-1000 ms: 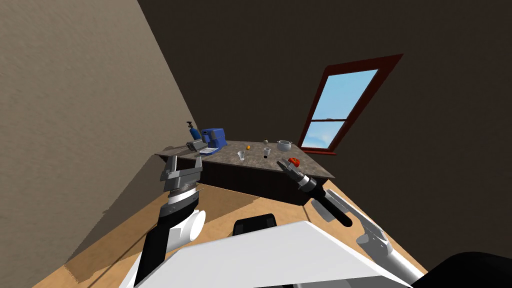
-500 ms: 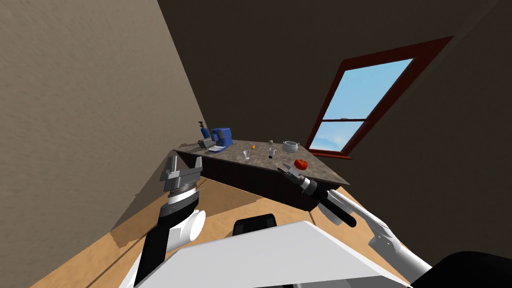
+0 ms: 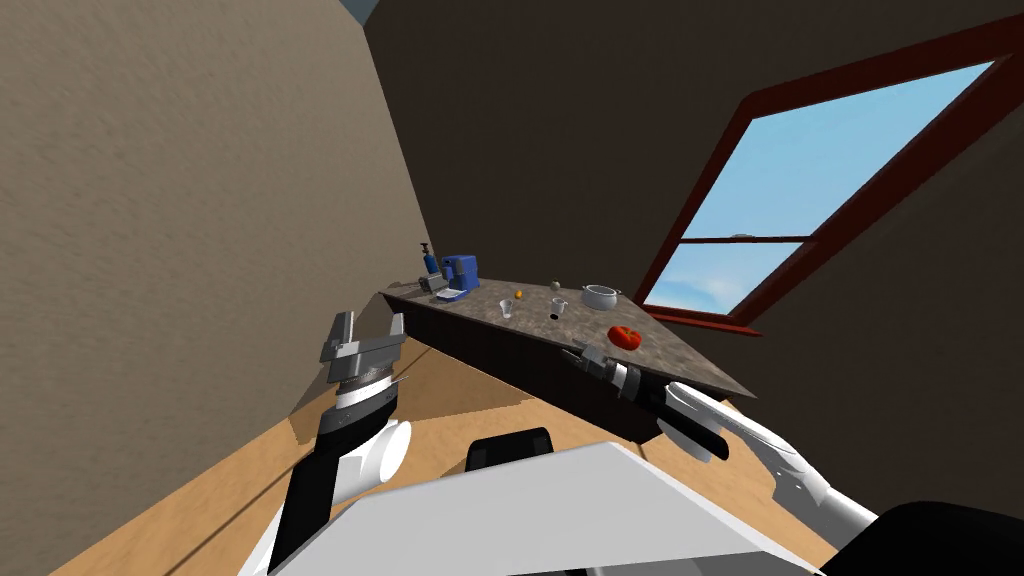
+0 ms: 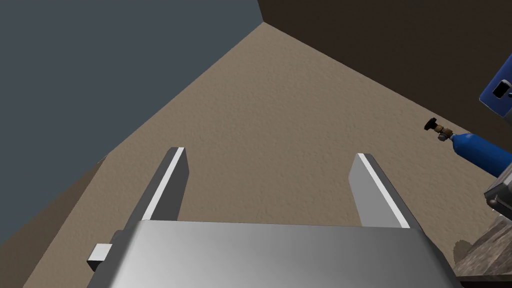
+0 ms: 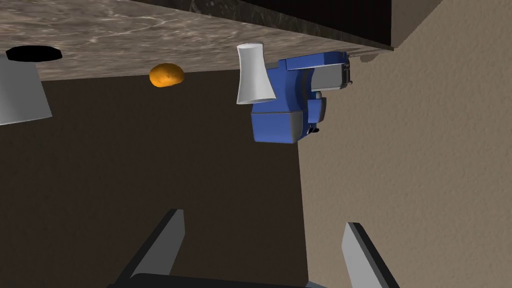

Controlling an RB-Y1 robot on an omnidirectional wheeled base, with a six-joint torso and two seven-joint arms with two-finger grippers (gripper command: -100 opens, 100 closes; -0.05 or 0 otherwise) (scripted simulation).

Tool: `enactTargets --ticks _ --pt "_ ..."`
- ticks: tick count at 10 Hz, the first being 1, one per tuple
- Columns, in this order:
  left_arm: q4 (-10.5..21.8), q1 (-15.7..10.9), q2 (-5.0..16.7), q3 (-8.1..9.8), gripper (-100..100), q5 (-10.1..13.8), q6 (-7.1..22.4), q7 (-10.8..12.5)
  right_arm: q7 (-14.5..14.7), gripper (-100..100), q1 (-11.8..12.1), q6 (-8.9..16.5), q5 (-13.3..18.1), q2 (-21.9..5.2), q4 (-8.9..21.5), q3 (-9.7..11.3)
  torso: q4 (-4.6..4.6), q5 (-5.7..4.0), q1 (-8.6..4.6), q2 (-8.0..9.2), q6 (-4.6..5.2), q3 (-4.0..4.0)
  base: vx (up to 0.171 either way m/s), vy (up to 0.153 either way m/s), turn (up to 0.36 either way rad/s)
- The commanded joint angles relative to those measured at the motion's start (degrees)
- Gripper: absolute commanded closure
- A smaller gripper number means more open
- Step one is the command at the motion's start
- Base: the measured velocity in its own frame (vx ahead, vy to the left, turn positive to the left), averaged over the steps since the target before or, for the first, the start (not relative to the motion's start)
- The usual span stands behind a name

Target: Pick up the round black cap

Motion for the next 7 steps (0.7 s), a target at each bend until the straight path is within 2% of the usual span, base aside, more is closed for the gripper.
enactTargets --ticks 1,2,3,4,5,6,7 --pt "0.00 0.00 0.00 0.00 0 0.00 0.00 0.00 -0.02 -100 0.17 0.29 0.75 -2.86 1.16 0.68 0.00 0.00 0.00 0.00 0.00 0.00 0.015 0.038 0.132" --pt "0.00 0.01 0.00 0.01 0 0.00 0.00 0.00 -0.11 -100 1.16 0.26 1.93 -4.68 3.60 1.35 0.00 0.00 -0.04 0.00 0.05 0.00 0.025 0.046 0.256" --pt "0.00 0.00 0.00 0.00 0 0.00 0.00 0.00 -0.11 -100 1.16 0.26 1.93 -6.30 3.60 1.35 -0.01 0.00 -0.01 -0.03 0.01 -0.02 0.022 0.030 0.136" --pt "0.00 0.01 0.00 0.01 0 0.00 0.00 0.00 -0.22 -100 2.19 0.23 3.07 -8.10 5.39 2.03 0.00 0.00 -0.06 -0.03 0.06 -0.02 0.036 0.043 0.213" --pt "0.00 0.01 0.00 0.00 0 0.00 0.00 0.00 -0.22 -100 2.19 0.23 3.07 -9.95 6.06 2.03 -0.01 -0.01 -0.03 -0.08 0.01 -0.04 0.038 0.045 0.166" --pt "0.00 0.01 0.00 0.01 0 0.00 0.00 0.00 -0.22 -100 2.19 0.23 3.07 -10.22 6.06 2.03 -0.02 0.00 -0.03 -0.07 0.06 -0.04 0.015 0.021 0.006" --pt "0.00 0.02 0.00 0.01 0 0.00 0.00 0.00 -0.34 -100 3.25 0.20 4.16 -12.37 8.51 2.73 0.00 -0.01 -0.08 0.00 0.08 0.00 0.029 0.034 0.292"
